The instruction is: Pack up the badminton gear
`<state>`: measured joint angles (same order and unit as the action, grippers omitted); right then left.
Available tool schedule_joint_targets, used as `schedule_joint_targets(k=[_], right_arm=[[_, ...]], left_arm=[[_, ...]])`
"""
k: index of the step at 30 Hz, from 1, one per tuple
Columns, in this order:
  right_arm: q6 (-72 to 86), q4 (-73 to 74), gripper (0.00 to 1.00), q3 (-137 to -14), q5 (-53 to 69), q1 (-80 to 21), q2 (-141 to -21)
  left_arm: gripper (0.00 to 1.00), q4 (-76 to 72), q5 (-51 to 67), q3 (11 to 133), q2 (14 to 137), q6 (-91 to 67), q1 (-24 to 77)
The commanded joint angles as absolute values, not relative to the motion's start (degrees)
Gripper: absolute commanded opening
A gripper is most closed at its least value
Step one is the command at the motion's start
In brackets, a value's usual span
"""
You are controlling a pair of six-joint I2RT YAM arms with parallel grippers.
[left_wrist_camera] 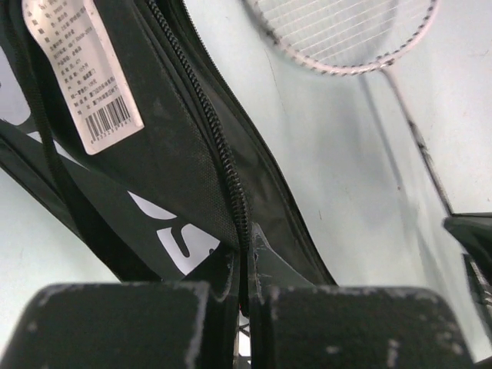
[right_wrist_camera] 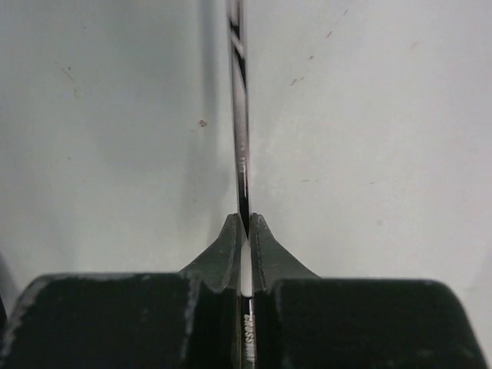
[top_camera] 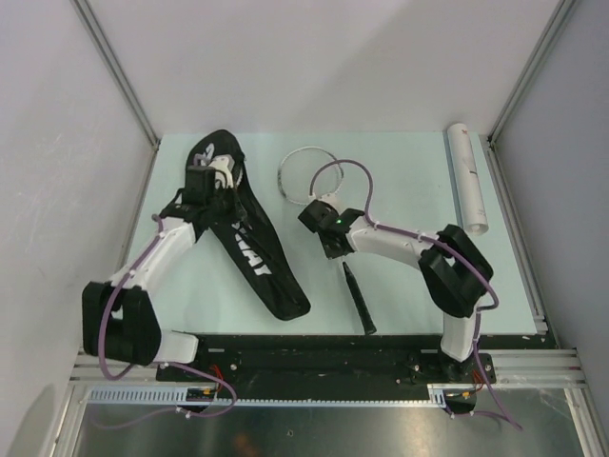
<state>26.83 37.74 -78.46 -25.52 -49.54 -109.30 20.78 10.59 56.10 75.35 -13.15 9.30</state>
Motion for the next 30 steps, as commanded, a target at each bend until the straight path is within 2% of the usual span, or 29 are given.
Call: schedule_joint_targets(k=[1, 5, 8, 16, 19, 26, 30], right_arm=[[11.08, 33.67, 0.0, -76.91, -24.54, -46.59, -101.52], [9.93, 30.07, 0.0, -76.47, -16.02, -42.02, -100.46], [8.88, 28.74, 0.0, -76.38, -13.98, -41.83, -98.62], [11.16, 33.22, 0.0, -70.95, -20.66, -47.19, -87.83], [12.04, 30.6, 0.0, -64.72, -21.27, -50.09, -81.86], [14.41, 26.38, 0.0, -57.32, -33.21, -55.98, -75.07], [16.25, 23.03, 0.0, -55.9, -27.52, -52.22, -76.54]], left_arm=[[0.0, 17.66, 7.75, 63.19, 79.53, -9.85, 11.51], [0.0, 18.46, 6.77, 65.83, 82.7, -9.58, 11.87], [0.0, 18.46, 8.95, 65.92, 83.76, -7.83, 12.22], [0.0, 18.9, 12.13, 67.06, 86.74, -4.13, 11.52], [0.01, 18.99, 14.14, 67.85, 88.15, -4.39, 10.55], [0.0, 19.69, 15.03, 67.32, 89.29, -4.3, 10.2], [0.0, 20.04, 15.82, 66.97, 89.47, -5.09, 10.28]])
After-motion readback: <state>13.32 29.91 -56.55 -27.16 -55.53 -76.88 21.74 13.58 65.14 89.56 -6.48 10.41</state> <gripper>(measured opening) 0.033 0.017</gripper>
